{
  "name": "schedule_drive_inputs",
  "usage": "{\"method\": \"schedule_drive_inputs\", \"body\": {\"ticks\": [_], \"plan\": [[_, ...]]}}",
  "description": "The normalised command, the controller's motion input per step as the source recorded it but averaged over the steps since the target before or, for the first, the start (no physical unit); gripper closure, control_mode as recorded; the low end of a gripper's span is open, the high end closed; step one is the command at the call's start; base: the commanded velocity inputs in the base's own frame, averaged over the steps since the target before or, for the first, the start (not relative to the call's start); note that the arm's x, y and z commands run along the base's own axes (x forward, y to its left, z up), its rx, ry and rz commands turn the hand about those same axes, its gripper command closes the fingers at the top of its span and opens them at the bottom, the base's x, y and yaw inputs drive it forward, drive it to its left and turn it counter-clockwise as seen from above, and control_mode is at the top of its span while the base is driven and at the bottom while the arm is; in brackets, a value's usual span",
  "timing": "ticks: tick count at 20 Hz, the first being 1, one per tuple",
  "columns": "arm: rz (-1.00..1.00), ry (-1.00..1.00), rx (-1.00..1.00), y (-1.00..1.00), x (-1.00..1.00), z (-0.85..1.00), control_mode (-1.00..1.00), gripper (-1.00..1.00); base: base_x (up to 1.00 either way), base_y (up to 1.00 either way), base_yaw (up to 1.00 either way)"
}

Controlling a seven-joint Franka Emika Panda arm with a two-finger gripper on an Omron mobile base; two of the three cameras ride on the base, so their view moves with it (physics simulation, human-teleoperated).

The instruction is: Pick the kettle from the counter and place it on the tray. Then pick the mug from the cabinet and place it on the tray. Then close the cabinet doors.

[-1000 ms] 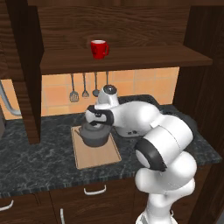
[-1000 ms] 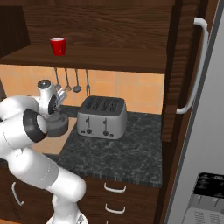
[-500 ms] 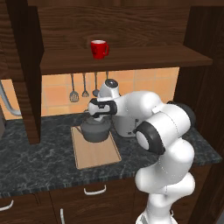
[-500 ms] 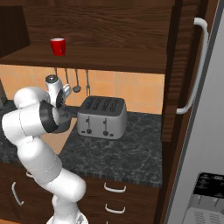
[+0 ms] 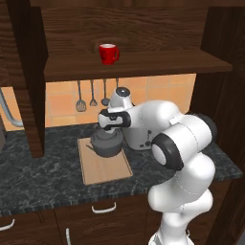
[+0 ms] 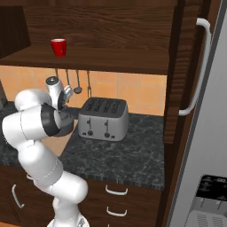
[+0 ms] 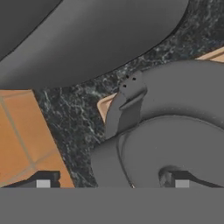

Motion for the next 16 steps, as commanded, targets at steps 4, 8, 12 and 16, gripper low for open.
{"method": "schedule_drive_inputs", "body": {"ticks": [4, 8, 12, 16], "plan": [[-0.16, 0.0, 0.0, 0.17, -0.19, -0.04, -1.0, -1.0, 0.0, 0.0, 0.0], [-0.12, -0.04, 0.06, 0.18, -0.21, 0.02, -1.0, -1.0, 0.0, 0.0, 0.0], [-0.14, -0.13, 0.07, 0.27, -0.2, 0.26, -1.0, -1.0, 0.0, 0.0, 0.0], [-0.1, -0.2, 0.04, 0.19, -0.36, 0.39, -1.0, -1.0, 0.0, 0.0, 0.0]]}}
